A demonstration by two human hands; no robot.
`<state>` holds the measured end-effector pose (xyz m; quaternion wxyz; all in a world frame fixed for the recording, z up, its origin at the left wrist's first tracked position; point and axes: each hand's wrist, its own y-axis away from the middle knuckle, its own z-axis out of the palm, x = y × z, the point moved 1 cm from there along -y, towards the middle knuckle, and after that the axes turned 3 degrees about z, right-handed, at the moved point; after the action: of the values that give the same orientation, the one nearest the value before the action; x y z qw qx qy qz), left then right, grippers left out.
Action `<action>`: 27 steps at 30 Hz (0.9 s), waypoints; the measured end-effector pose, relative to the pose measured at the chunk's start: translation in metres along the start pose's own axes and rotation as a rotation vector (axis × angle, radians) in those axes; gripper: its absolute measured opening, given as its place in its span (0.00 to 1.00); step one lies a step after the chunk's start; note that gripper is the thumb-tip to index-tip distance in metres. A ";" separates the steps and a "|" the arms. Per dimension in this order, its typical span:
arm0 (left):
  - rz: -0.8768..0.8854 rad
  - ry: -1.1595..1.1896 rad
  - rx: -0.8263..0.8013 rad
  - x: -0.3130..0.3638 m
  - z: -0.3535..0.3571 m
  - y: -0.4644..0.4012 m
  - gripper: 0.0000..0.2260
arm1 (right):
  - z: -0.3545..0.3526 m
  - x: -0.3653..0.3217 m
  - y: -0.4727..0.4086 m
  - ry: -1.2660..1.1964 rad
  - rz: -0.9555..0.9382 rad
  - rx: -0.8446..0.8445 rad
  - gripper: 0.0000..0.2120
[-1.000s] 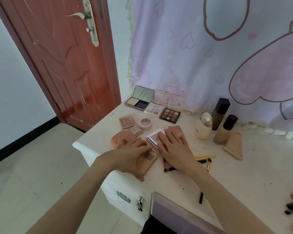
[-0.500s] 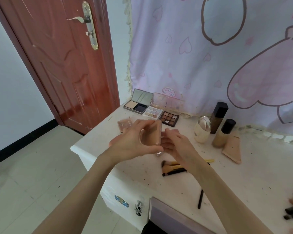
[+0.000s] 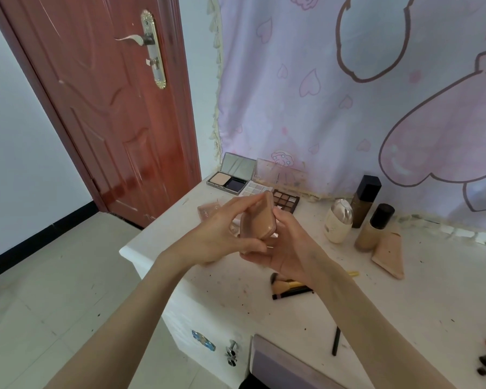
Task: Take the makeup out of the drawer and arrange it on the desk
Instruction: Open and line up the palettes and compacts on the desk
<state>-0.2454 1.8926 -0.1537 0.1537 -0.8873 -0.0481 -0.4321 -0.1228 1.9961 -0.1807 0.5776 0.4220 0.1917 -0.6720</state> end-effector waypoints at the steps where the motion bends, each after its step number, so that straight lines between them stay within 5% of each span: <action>1: 0.019 -0.003 -0.006 0.002 -0.004 0.000 0.34 | 0.001 0.000 -0.001 -0.002 0.014 -0.002 0.31; 10: -0.031 0.210 -0.069 0.006 -0.040 -0.005 0.23 | 0.003 -0.014 -0.011 -0.038 0.065 -0.103 0.32; 13: 0.017 0.261 0.089 0.005 -0.048 -0.010 0.12 | 0.000 -0.015 -0.017 -0.098 0.085 -0.106 0.30; 17: -0.044 0.254 0.282 -0.007 -0.060 -0.027 0.10 | 0.003 -0.016 -0.027 -0.006 0.103 -0.135 0.26; 23: -0.095 0.142 0.218 -0.014 -0.069 -0.056 0.12 | 0.007 -0.025 -0.052 0.383 -0.072 0.202 0.11; 27: -0.114 0.173 0.243 -0.021 -0.072 -0.073 0.11 | 0.006 -0.040 -0.066 0.579 -0.166 0.247 0.10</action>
<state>-0.3287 1.9403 -0.1111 0.2385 -0.8176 -0.1371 -0.5057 -0.1872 2.0337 -0.1606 0.3866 0.6454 0.2991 -0.5870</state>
